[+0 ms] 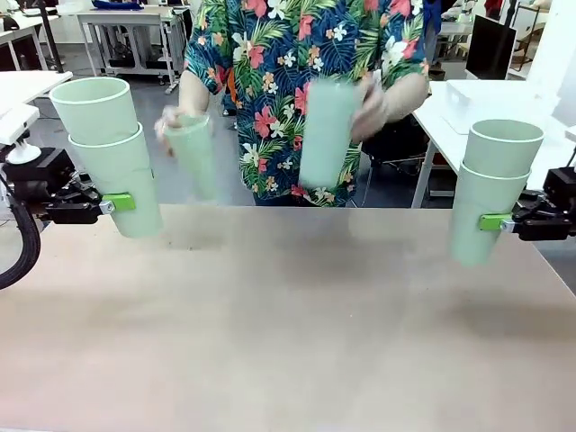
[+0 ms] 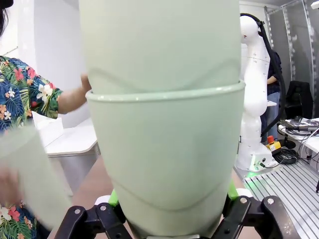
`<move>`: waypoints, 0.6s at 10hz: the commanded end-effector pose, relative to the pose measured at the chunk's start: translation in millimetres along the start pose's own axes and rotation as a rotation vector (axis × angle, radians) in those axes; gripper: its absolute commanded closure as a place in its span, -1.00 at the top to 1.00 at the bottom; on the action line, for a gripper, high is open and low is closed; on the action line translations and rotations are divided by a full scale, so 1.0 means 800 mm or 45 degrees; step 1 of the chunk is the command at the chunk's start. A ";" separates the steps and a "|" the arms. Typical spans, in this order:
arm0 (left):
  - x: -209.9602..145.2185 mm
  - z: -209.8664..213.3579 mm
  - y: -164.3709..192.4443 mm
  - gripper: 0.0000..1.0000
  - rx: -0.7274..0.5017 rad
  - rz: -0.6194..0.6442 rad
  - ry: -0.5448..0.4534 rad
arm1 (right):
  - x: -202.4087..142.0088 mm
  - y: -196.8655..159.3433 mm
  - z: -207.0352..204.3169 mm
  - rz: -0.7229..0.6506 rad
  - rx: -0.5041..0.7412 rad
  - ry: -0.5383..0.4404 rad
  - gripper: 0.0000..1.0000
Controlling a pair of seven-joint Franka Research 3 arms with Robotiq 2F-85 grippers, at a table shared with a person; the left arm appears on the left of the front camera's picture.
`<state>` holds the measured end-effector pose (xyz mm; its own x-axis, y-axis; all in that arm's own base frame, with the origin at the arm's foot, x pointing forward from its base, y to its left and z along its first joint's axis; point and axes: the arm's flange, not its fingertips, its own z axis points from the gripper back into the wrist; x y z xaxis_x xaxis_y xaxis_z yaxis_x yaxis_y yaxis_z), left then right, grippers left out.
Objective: Stack the cups and store them in the basket.
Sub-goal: Place the stack of Reusable plastic cups into the Pantry Basket.
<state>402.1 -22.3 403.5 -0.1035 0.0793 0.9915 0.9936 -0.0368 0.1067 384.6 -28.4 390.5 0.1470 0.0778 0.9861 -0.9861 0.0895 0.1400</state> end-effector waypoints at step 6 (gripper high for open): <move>0.003 0.000 0.000 0.67 -0.001 -0.010 -0.007 | 0.005 -0.002 0.000 0.010 -0.002 0.002 0.74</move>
<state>402.1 -22.3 403.5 -0.1035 0.0793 0.9915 0.9936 -0.0368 0.1067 384.6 -28.4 390.5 0.1470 0.0778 0.9861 -0.9861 0.0895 0.1400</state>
